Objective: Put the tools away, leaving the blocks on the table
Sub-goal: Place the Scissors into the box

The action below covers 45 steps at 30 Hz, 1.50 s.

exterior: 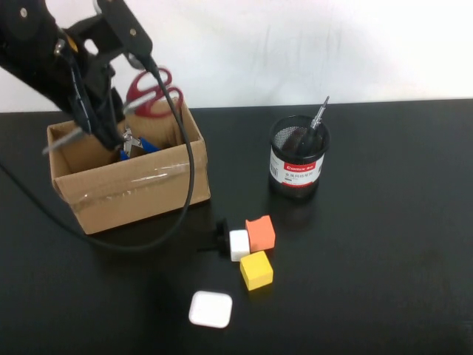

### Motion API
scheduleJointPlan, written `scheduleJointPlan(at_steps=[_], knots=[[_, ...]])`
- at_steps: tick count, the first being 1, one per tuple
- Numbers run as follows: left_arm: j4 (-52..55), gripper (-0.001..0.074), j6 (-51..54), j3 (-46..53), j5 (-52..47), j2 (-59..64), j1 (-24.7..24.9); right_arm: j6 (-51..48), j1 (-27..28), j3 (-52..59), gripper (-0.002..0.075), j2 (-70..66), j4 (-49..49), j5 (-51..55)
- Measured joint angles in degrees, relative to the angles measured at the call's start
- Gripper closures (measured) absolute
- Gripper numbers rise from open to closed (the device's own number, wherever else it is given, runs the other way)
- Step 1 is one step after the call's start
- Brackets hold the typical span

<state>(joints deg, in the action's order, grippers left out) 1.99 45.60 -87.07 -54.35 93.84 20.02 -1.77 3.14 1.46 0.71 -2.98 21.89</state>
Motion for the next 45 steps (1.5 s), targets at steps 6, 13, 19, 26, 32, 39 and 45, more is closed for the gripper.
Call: scheduleJointPlan(at_steps=[6,13,19,26,32,39,45], knots=[[2.4,0.0659,0.3,-0.1,6.1,1.9,0.0,0.0,0.0,0.0,0.0733,0.0,0.0,0.0],[4.3,0.0659,0.3,-0.1,6.6,7.7,0.0,0.0,0.0,0.0,0.0733,0.0,0.0,0.0],[5.4,0.0659,0.4,-0.1,6.8,10.0,0.0,0.0,0.0,0.0,0.0733,0.0,0.0,0.0],[5.2,0.0582,0.3,-0.1,7.1,10.0,0.0,0.0,0.0,0.0,0.0733,0.0,0.0,0.0],[4.0,0.0449,-2.6,-0.1,6.3,9.0,0.0,0.0,0.0,0.0,0.0733,0.0,0.0,0.0],[3.9,0.0508,-7.6,-0.1,2.7,2.9,0.0,0.0,0.0,0.0,0.0733,0.0,0.0,0.0],[1.8,0.0709,-9.6,-0.1,-4.1,-7.0,0.0,0.0,0.0,0.0,0.0733,0.0,0.0,0.0]])
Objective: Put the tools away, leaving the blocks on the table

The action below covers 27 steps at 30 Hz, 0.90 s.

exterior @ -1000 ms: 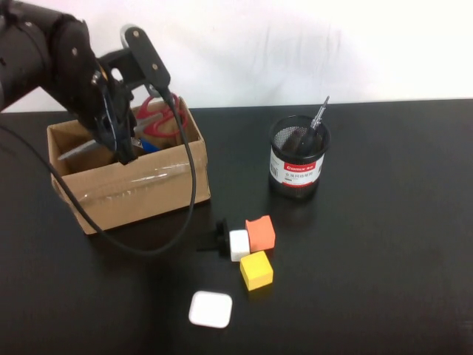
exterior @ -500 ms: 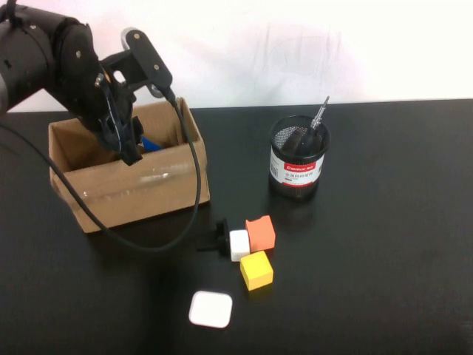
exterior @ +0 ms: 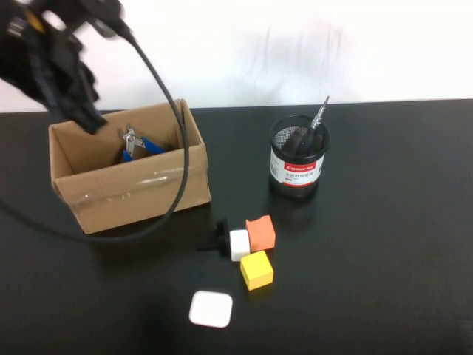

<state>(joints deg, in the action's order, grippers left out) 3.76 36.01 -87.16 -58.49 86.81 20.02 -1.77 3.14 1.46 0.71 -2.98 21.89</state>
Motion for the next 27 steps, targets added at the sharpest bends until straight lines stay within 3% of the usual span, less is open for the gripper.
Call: scheduleJointPlan(at_steps=[12,27], knots=[[-7.0,0.0735,-3.9,0.7,-13.1,-22.0,0.0,0.0,0.0,0.0,0.0733,0.0,0.0,0.0],[-12.8,0.0735,-10.5,18.3,-14.7,-48.7,0.0,0.0,0.0,0.0,0.0733,0.0,0.0,0.0]])
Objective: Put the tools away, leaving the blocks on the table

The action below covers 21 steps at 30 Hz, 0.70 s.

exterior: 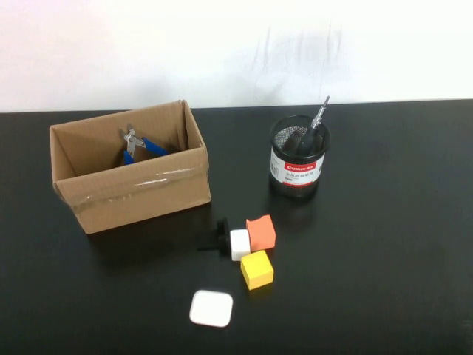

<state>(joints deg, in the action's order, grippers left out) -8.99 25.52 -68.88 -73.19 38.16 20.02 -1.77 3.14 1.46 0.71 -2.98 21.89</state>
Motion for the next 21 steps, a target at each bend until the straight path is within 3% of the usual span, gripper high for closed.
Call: scheduleJointPlan(at_steps=[21], knots=[[-3.8,0.0735,-1.1,3.0,-0.2,-2.7,0.0,0.0,0.0,0.0,0.0733,0.0,0.0,0.0]])
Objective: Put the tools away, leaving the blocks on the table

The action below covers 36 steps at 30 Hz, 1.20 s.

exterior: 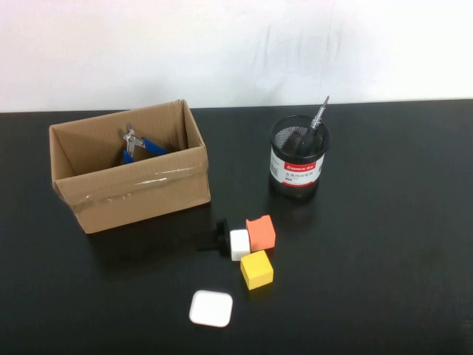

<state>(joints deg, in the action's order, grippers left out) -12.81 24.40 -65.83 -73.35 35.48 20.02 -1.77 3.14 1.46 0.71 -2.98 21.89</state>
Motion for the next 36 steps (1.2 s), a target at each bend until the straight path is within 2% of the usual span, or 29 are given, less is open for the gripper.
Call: scheduleJointPlan(at_steps=[12,18,23,29,32,36], knots=[[-0.9,0.0735,-2.8,0.9,0.7,-0.2,0.0,0.0,0.0,0.0,0.0733,0.0,0.0,0.0],[2.2,0.0735,-9.3,3.9,11.2,-4.1,0.0,0.0,0.0,0.0,0.0733,0.0,0.0,0.0],[3.7,0.0735,-6.8,15.8,29.0,-12.4,0.0,0.0,0.0,0.0,0.0733,0.0,0.0,0.0],[2.3,0.0735,-5.0,34.9,44.7,-24.9,-0.7,0.0,0.0,0.0,0.0733,0.0,0.0,0.0],[1.2,0.0735,-4.9,43.8,49.5,-31.1,-3.3,0.0,0.0,0.0,0.0733,0.0,0.0,0.0],[1.1,0.0735,-5.4,53.4,50.6,-35.8,-9.0,0.0,0.0,0.0,0.0733,0.0,0.0,0.0]])
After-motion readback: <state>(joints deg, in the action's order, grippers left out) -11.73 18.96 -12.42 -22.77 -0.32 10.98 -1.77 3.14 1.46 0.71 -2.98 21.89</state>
